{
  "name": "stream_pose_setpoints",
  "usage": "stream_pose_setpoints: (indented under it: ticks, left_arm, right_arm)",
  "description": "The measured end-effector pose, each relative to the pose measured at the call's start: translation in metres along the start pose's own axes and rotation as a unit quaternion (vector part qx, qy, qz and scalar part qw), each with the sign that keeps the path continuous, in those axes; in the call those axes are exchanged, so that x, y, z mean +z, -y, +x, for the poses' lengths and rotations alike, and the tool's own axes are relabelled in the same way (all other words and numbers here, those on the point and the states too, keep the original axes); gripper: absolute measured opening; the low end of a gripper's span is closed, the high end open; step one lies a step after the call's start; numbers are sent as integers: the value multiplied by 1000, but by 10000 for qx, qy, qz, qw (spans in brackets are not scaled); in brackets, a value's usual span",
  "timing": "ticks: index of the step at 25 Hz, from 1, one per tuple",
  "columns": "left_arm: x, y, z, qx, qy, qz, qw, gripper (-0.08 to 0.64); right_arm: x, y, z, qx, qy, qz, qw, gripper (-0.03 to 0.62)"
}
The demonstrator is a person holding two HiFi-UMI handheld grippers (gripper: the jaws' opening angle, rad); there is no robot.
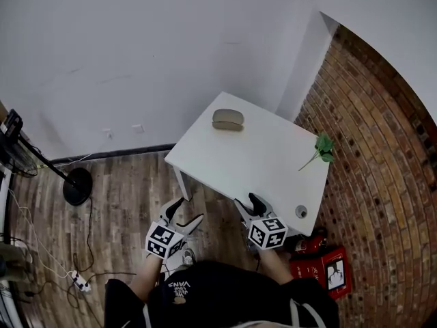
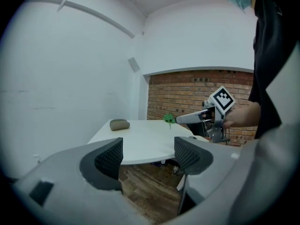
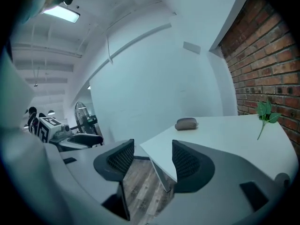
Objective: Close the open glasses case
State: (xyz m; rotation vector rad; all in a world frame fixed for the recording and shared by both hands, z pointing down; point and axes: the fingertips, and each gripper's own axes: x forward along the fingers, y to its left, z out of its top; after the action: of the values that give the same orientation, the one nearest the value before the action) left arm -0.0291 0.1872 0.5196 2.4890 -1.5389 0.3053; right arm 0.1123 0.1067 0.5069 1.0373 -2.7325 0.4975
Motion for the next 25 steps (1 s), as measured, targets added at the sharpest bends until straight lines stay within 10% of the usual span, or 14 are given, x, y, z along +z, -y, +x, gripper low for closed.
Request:
stream_pose_setpoints:
  ticks: [25]
  left_arm:
    - [23, -131, 82, -837, -143, -14, 9964, 344]
  right_arm:
    - [42, 43, 91, -1133, 75, 215, 9933, 252]
